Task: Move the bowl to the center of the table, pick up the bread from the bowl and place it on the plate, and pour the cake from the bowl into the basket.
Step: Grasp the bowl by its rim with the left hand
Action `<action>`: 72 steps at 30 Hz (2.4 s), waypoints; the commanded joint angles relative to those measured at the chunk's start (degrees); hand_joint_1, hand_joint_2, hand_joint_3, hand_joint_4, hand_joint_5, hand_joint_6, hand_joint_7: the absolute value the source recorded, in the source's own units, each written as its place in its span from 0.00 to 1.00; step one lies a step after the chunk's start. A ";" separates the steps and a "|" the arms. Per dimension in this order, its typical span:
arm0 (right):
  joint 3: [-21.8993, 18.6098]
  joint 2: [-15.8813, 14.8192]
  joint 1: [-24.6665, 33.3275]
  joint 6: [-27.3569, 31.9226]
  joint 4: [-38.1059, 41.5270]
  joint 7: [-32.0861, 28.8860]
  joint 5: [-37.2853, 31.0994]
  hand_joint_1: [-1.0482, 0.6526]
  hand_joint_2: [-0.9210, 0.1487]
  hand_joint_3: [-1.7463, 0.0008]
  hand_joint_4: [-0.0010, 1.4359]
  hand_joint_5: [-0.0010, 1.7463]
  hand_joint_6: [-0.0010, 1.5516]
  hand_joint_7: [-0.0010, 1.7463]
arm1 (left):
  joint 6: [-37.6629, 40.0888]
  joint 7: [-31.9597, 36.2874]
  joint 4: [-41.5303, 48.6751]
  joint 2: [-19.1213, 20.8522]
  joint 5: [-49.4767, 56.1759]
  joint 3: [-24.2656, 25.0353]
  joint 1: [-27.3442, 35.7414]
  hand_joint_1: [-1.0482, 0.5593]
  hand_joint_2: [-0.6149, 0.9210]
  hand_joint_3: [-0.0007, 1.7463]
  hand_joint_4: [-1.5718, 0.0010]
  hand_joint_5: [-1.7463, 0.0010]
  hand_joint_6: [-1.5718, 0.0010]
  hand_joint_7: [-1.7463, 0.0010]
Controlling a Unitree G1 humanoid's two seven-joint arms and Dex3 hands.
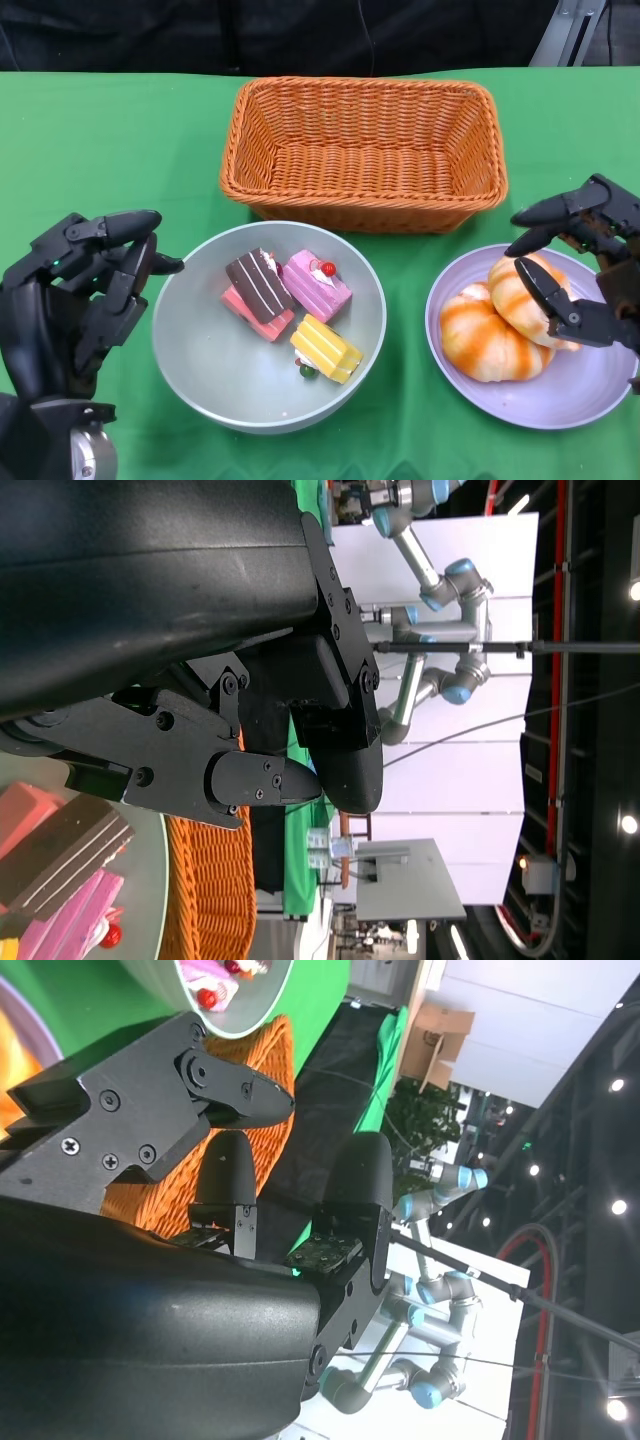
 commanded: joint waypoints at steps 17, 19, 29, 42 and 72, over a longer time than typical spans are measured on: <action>-2.41 6.70 1.61 1.30 0.00 7.29 3.80 0.62 0.32 0.46 0.49 0.90 0.41 0.73 | -1.98 -5.28 1.49 1.92 -0.93 -0.39 3.18 0.55 1.00 0.17 0.42 0.39 0.29 0.75; -2.54 7.02 1.67 1.05 0.16 7.85 4.04 0.63 0.32 0.46 0.48 0.90 0.40 0.73 | -2.13 -5.85 1.47 2.06 -1.16 -0.38 3.50 0.55 1.00 0.18 0.42 0.40 0.29 0.75; -3.27 8.43 0.77 2.20 0.86 9.75 4.54 0.63 0.29 0.48 0.48 0.90 0.40 0.72 | -4.17 -11.31 4.59 3.92 -3.99 0.04 2.64 0.54 1.00 0.18 0.43 0.41 0.30 0.76; -4.24 9.49 0.31 2.74 1.42 9.62 3.93 0.63 0.33 0.45 0.48 0.91 0.40 0.72 | -13.59 -18.45 9.94 9.47 -2.40 1.00 0.90 0.51 1.00 0.15 0.48 0.48 0.33 0.83; -5.69 10.92 -1.33 2.69 2.53 5.97 0.55 0.63 0.36 0.41 0.47 0.92 0.40 0.72 | -55.56 -9.98 19.79 29.32 44.32 11.81 -4.22 0.30 1.00 0.11 0.60 0.99 0.62 1.00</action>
